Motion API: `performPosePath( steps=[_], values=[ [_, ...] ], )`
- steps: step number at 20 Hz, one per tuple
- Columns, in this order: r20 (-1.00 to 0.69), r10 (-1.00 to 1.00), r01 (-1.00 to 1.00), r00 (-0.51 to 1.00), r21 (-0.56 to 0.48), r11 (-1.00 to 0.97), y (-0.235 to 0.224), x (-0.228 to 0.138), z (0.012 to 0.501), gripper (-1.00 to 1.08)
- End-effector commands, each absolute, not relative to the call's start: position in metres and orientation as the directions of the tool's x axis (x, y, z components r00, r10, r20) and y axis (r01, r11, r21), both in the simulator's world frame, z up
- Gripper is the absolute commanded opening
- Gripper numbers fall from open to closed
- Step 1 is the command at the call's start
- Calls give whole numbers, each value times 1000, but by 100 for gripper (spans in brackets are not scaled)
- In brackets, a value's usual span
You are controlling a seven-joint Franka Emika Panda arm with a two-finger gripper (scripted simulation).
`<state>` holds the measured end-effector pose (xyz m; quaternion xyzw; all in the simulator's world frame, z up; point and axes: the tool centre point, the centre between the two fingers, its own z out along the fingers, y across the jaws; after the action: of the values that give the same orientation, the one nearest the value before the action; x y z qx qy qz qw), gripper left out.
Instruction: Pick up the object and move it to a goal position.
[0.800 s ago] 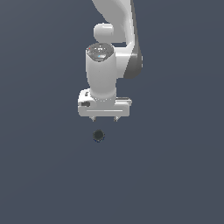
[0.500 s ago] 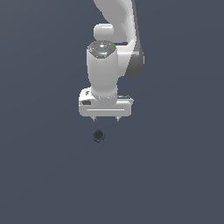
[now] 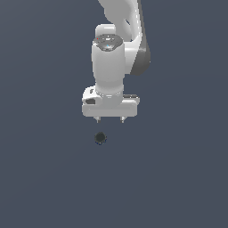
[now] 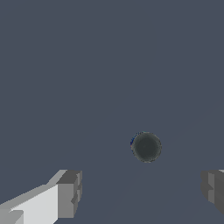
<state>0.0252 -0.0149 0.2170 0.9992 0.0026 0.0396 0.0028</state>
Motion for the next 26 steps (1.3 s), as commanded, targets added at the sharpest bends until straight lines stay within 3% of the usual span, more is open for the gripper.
performPosePath(
  steps=[1,11,26],
  values=[
    [79,4,4,997,6,-1000,-15,25,217,100],
    [61,-117,-117,991,-9,-993,-27,25,185,100],
    [7,-484,-484,875,-8,-875,-67,11,83,100]
  ],
)
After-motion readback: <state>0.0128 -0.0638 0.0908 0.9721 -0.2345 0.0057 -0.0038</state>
